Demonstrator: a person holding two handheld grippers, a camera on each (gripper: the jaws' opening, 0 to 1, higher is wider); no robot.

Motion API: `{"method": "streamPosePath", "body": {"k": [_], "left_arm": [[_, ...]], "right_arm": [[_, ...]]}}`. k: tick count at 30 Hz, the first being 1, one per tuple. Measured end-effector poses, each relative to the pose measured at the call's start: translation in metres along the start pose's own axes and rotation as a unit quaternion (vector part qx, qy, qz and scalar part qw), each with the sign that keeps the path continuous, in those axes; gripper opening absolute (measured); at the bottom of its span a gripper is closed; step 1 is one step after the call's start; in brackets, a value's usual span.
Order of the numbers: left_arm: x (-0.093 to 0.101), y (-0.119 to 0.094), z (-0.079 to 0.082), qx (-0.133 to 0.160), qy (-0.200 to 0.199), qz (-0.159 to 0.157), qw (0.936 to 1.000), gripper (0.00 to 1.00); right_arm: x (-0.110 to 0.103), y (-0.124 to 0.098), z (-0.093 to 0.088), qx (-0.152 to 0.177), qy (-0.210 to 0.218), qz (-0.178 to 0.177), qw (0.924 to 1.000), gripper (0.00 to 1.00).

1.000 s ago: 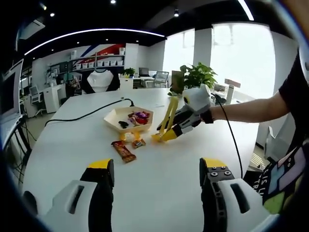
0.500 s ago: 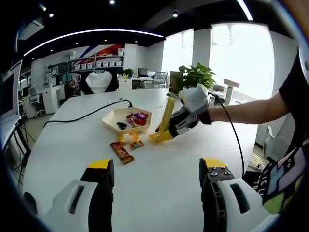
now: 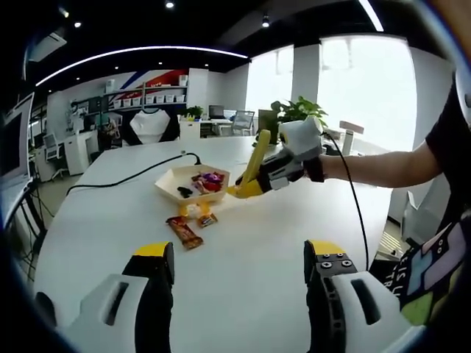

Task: Place the target food into the container with the food tongs after gripping and lifting it, then release it inside without dropping or visibly crushing the food.

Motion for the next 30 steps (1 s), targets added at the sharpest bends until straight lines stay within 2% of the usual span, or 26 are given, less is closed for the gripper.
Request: {"method": "streamPosePath", "body": {"k": [6, 14, 20, 22, 24, 28, 30], "left_arm": [[0.0, 0.0, 0.002, 0.004, 0.0, 0.0, 1.0, 0.76], [0.0, 0.001, 0.003, 0.005, 0.001, -0.003, 1.0, 0.76], [-0.001, -0.003, 0.004, 0.004, 0.002, 0.003, 1.0, 0.76], [-0.002, -0.004, 0.004, 0.004, 0.002, 0.005, 1.0, 0.76], [-0.003, -0.005, 0.005, 0.004, 0.003, 0.008, 1.0, 0.76], [-0.004, -0.007, 0.006, 0.006, 0.003, 0.011, 0.9999, 0.76], [-0.003, -0.008, 0.005, 0.003, 0.001, 0.012, 0.9999, 0.75]], "right_arm": [[0.017, 0.0, 0.027, 0.041, 0.029, -0.021, 0.9985, 0.19], [0.05, 0.012, 0.063, 0.066, 0.05, -0.043, 0.9956, 0.19], [0.075, 0.027, 0.082, 0.057, 0.062, -0.045, 0.9955, 0.19], [0.084, 0.032, 0.091, 0.066, 0.09, -0.045, 0.9928, 0.19], [0.094, 0.039, 0.097, 0.062, 0.1, -0.052, 0.9917, 0.19], [0.102, 0.053, 0.097, 0.042, 0.104, -0.058, 0.992, 0.2], [0.107, 0.06, 0.093, 0.022, 0.107, -0.07, 0.9915, 0.2]]}}
Point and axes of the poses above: the point that each gripper's makers call its tool centre point, and the gripper's own axes: y roughly forward along the fingers, x roughly to its right, z roughly out of its top, the point moved 3 cm from there along -y, roughly backward along the fingers, and after that the axes turned 2 degrees about -z, right-handed, at the moved point
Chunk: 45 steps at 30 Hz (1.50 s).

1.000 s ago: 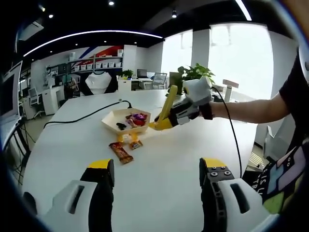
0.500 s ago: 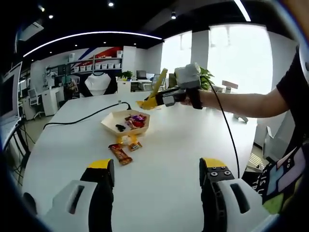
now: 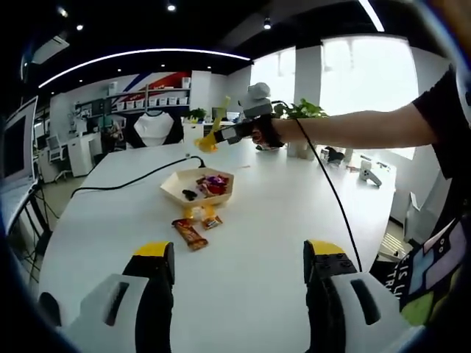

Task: Place the target food into the container with the food tongs after gripping and lifting it, then release it inside without dropping or visibly crushing the food.

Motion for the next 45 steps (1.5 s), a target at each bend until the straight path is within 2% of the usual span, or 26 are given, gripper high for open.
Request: {"method": "streamPosePath", "body": {"k": [3, 5, 6, 16, 18, 23, 33, 37, 42, 45], "left_arm": [[0.0, -0.001, -0.001, -0.001, -0.002, 0.001, 1.0, 0.75], [0.0, -0.002, -0.002, -0.001, -0.003, 0.002, 1.0, 0.75], [-0.001, -0.003, -0.002, 0.0, -0.004, 0.003, 1.0, 0.75], [-0.006, -0.007, -0.004, 0.001, -0.007, 0.007, 1.0, 0.75], [-0.005, -0.006, -0.004, 0.003, -0.008, 0.006, 0.9999, 0.75], [-0.002, -0.005, -0.005, 0.007, -0.008, 0.001, 0.9999, 0.75], [0.004, -0.005, -0.007, 0.007, -0.007, -0.009, 0.9999, 0.75], [0.004, -0.005, -0.006, 0.009, -0.006, -0.008, 0.9999, 0.75], [0.005, -0.006, -0.006, 0.008, -0.004, -0.01, 0.9999, 0.75], [0.005, -0.005, -0.006, 0.006, -0.002, -0.01, 0.9999, 0.75]], "right_arm": [[0.007, 0.008, -0.006, -0.021, 0.042, -0.026, 0.9985, 0.24], [0.004, 0.012, -0.011, -0.031, 0.075, -0.018, 0.9965, 0.24], [0.005, 0.012, -0.011, -0.022, 0.066, -0.018, 0.9974, 0.24], [0.003, 0.001, -0.015, -0.017, 0.087, -0.016, 0.996, 0.25], [0.003, -0.003, -0.017, -0.015, 0.088, -0.025, 0.9956, 0.25], [-0.011, -0.009, -0.029, -0.027, 0.061, -0.025, 0.9974, 0.26], [-0.04, -0.018, -0.038, -0.028, 0.022, -0.002, 0.9994, 0.26], [-0.054, -0.024, -0.037, -0.01, 0.026, 0.021, 0.9994, 0.26], [-0.081, -0.032, -0.036, 0.024, -0.001, 0.082, 0.9964, 0.26], [-0.093, -0.036, -0.039, 0.031, -0.016, 0.095, 0.9948, 0.26]]}}
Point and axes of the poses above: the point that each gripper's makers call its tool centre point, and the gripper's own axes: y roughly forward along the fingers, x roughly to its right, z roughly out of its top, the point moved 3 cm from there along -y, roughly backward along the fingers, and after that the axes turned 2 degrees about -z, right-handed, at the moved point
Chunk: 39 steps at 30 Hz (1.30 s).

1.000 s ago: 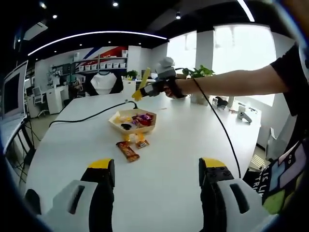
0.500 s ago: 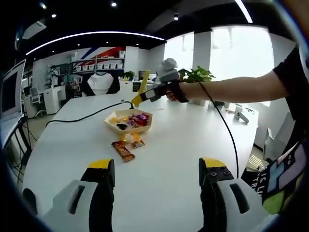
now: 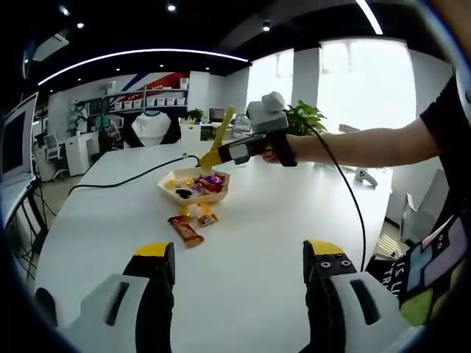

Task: Place the target food into the container with the food tongs after gripping and lifting it, then release it inside without dropping or visibly crushing the food.

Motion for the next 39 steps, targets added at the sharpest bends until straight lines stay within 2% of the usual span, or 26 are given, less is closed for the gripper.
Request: {"method": "streamPosePath", "body": {"k": [2, 6, 10, 15, 19, 22, 26, 30, 35, 39], "left_arm": [[0.0, 0.0, 0.0, 0.0, 0.001, 0.0, 1.0, 0.75], [0.0, -0.001, 0.001, -0.001, 0.001, 0.001, 1.0, 0.75], [-0.001, -0.002, -0.001, -0.006, 0.003, 0.003, 1.0, 0.75], [-0.003, -0.005, -0.002, -0.006, 0.003, 0.007, 1.0, 0.75], [-0.003, -0.006, -0.005, -0.009, 0.002, 0.008, 0.9999, 0.75], [-0.004, -0.007, -0.004, -0.007, -0.001, 0.01, 0.9999, 0.75], [-0.006, -0.007, -0.005, -0.008, -0.004, 0.014, 0.9999, 0.75], [-0.008, -0.008, -0.006, -0.007, -0.005, 0.016, 0.9998, 0.75], [-0.009, -0.007, -0.007, -0.01, -0.006, 0.019, 0.9998, 0.75], [-0.009, -0.006, -0.007, -0.011, -0.006, 0.019, 0.9997, 0.75]], "right_arm": [[-0.006, 0.001, -0.002, 0.0, -0.008, 0.013, 0.9999, 0.26], [-0.029, 0.007, -0.015, 0.006, -0.079, 0.048, 0.9957, 0.26], [-0.045, 0.017, -0.038, -0.032, -0.1, 0.07, 0.992, 0.26], [-0.054, 0.024, -0.052, -0.047, -0.125, 0.079, 0.9879, 0.26], [-0.051, 0.031, -0.061, -0.06, -0.141, 0.074, 0.9854, 0.26], [-0.047, 0.034, -0.063, -0.061, -0.185, 0.062, 0.9788, 0.25], [-0.054, 0.038, -0.075, -0.077, -0.188, 0.078, 0.9761, 0.25], [-0.052, 0.041, -0.087, -0.091, -0.227, 0.076, 0.9666, 0.24], [-0.049, 0.041, -0.087, -0.087, -0.216, 0.073, 0.9698, 0.24], [-0.052, 0.038, -0.088, -0.096, -0.217, 0.078, 0.9683, 0.24]]}}
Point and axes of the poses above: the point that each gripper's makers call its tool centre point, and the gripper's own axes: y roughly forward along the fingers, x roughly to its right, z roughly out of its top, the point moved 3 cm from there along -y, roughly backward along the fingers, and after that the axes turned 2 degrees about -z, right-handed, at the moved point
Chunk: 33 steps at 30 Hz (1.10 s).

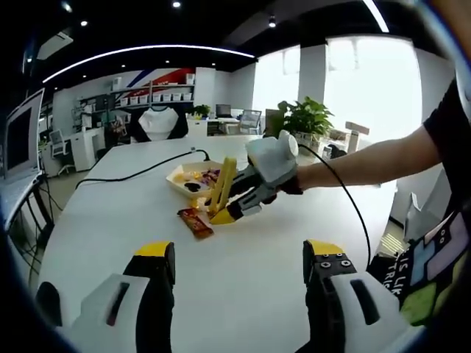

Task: Place the target food into the container with the food tongs after gripping and lifting it, then release it inside without dropping or visibly crushing the food.

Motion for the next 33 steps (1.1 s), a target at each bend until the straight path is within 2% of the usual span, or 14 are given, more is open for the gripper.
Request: {"method": "streamPosePath", "body": {"k": [4, 6, 10, 12, 16, 18, 19, 20, 21, 23, 25, 27, 31, 33], "left_arm": [[-0.001, 0.001, 0.001, 0.001, -0.001, 0.001, 1.0, 0.75], [-0.001, 0.001, 0.001, 0.001, -0.001, 0.001, 1.0, 0.75], [0.001, 0.0, 0.001, 0.001, -0.002, -0.003, 1.0, 0.75], [0.003, 0.0, 0.004, 0.01, -0.01, -0.011, 0.9998, 0.75], [0.006, 0.001, 0.004, 0.008, -0.001, -0.014, 0.9999, 0.75], [0.006, 0.001, 0.004, 0.011, -0.006, -0.017, 0.9998, 0.75], [0.005, 0.001, 0.005, 0.014, -0.006, -0.014, 0.9998, 0.75], [0.005, 0.001, 0.004, 0.013, -0.007, -0.014, 0.9998, 0.75], [0.006, 0.001, 0.003, 0.011, -0.007, -0.015, 0.9998, 0.75], [0.005, -0.001, 0.004, 0.01, -0.004, -0.016, 0.9998, 0.75], [0.004, -0.003, 0.005, 0.014, -0.003, -0.015, 0.9998, 0.75], [0.003, -0.003, 0.004, 0.013, -0.003, -0.015, 0.9998, 0.75], [0.003, -0.003, 0.004, 0.015, -0.006, -0.014, 0.9998, 0.75], [0.004, -0.003, 0.004, 0.014, -0.006, -0.014, 0.9998, 0.75]], "right_arm": [[-0.01, -0.007, -0.003, -0.008, -0.011, 0.005, 0.9999, 0.25], [-0.014, -0.013, -0.004, 0.0, 0.022, 0.003, 0.9998, 0.25], [-0.024, -0.025, -0.008, 0.017, 0.051, -0.001, 0.9986, 0.26], [-0.028, -0.032, -0.01, 0.019, 0.102, -0.009, 0.9946, 0.26], [-0.036, -0.039, -0.013, 0.012, 0.051, -0.021, 0.9984, 0.26], [-0.028, -0.042, -0.012, 0.025, 0.029, -0.046, 0.9982, 0.26], [-0.025, -0.043, -0.009, 0.045, 0.082, -0.045, 0.9946, 0.27], [-0.023, -0.045, -0.007, 0.054, 0.111, -0.035, 0.9917, 0.27], [-0.021, -0.046, -0.006, 0.055, 0.112, -0.038, 0.9914, 0.27], [-0.012, -0.048, -0.011, 0.03, 0.072, -0.054, 0.9955, 0.27], [-0.009, -0.048, -0.017, 0.011, 0.07, -0.062, 0.9955, 0.27], [-0.013, -0.047, -0.021, 0.006, 0.096, -0.051, 0.9941, 0.27], [-0.015, -0.046, -0.018, 0.035, 0.146, -0.04, 0.9878, 0.28], [-0.012, -0.044, -0.024, 0.023, 0.16, -0.047, 0.9857, 0.28]]}}
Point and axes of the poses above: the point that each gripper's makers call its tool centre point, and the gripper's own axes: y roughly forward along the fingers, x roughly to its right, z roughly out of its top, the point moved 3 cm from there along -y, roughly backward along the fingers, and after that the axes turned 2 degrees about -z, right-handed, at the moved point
